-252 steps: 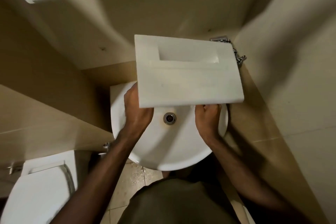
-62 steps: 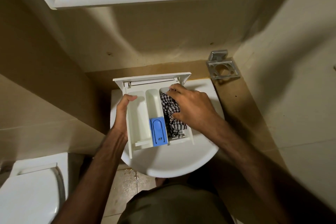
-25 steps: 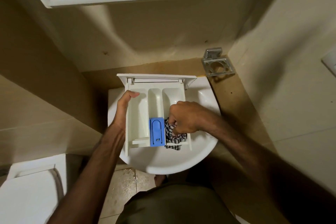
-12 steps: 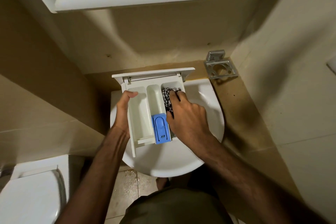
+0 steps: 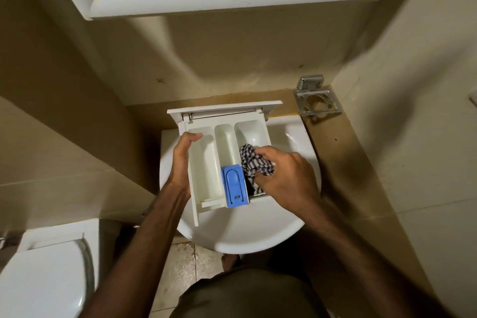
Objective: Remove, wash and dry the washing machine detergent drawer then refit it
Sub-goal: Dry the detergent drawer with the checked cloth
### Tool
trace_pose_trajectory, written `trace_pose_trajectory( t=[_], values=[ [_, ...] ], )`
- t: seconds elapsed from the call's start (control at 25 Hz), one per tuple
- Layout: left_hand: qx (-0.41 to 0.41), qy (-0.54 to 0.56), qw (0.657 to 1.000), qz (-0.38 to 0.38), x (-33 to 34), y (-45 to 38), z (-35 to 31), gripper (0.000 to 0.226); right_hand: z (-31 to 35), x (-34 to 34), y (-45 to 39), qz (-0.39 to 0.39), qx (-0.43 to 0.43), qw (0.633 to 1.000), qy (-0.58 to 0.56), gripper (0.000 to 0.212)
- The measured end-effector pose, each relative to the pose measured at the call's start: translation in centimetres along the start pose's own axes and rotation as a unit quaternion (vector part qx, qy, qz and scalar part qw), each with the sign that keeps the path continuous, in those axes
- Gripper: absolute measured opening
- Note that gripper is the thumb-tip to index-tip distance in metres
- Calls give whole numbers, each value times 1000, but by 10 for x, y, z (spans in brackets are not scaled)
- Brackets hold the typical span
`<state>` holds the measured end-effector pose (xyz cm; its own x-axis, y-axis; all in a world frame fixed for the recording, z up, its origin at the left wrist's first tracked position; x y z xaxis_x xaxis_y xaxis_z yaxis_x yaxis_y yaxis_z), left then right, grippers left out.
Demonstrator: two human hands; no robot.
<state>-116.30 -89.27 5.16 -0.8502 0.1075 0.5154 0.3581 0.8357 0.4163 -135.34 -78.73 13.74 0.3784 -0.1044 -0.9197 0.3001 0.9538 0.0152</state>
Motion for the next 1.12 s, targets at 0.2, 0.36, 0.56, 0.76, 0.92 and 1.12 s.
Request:
trace_pose_trajectory(
  t=[0.2,0.36,0.56,0.76,0.92,1.12],
  values=[
    [19,5,1000,-9,15,1,-13,27,-4,-52,25,-194,48,965,-173,42],
    [52,-33,998,-32,12,4,-19,36,-18,-48,8,-168,99,872,-448,29],
    [46,-44,998,-18,18,2,-17,41,-23,-17,-5,-97,177,785,-586,33],
    [25,-9,999,-21,9,-2,-13,20,-10,-46,1,-270,46,865,-421,37],
    [-3,-26,1000,-16,11,-1,-6,24,16,-29,4,-263,-17,895,-359,40],
    [-21,-34,999,-18,9,-2,-4,26,24,-21,5,-249,-1,885,-393,37]
  ],
)
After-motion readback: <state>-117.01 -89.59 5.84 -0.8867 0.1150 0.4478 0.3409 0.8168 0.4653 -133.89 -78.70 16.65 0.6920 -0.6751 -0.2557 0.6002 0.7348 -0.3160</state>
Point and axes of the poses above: each hand's wrist, its own y-axis away from the middle knuckle, its own x-axis out of the palm, z = x × y, the point moved 10 cm from there along -y, towards the middle knuckle, and after that the axes turned 10 degrees about y, right-handed, at the moved point
